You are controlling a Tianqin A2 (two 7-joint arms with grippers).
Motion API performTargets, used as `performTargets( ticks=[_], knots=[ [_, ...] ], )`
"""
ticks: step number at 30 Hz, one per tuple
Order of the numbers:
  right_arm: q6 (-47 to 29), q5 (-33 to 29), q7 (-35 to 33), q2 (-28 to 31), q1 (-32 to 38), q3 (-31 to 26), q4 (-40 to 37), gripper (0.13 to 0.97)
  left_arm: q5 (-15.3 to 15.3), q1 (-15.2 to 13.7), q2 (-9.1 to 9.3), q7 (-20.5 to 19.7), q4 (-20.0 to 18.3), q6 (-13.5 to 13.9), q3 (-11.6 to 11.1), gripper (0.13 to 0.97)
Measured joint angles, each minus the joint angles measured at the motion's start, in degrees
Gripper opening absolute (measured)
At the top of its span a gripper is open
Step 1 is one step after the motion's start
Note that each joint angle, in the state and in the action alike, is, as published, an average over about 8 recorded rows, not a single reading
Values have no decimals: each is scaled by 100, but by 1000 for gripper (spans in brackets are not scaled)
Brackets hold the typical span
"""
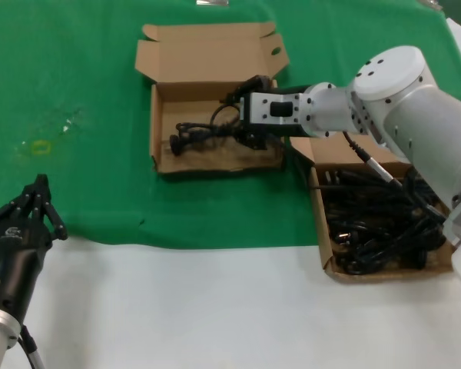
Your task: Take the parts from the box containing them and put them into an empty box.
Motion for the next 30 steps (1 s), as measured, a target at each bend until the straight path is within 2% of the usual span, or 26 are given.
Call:
performTargets(
  ticks=[10, 13, 18, 22, 30],
  knots=[
    [-22, 187, -21, 0, 22, -195, 0, 404, 0, 0, 0, 0, 0, 0, 0, 144],
    [-58, 174, -59, 0, 53, -129, -27, 479, 0, 0, 0, 0, 0, 0, 0, 144],
    [-130, 67, -187, 0, 108, 137, -100, 604, 0, 0, 0, 0, 0, 0, 0, 144],
    [-187, -93, -323, 0, 140, 443, -174, 604, 0, 0, 0, 0, 0, 0, 0, 144],
    [-272, -466, -641, 1, 200, 1163, -327, 797, 0, 0, 0, 0, 0, 0, 0, 144]
  ],
)
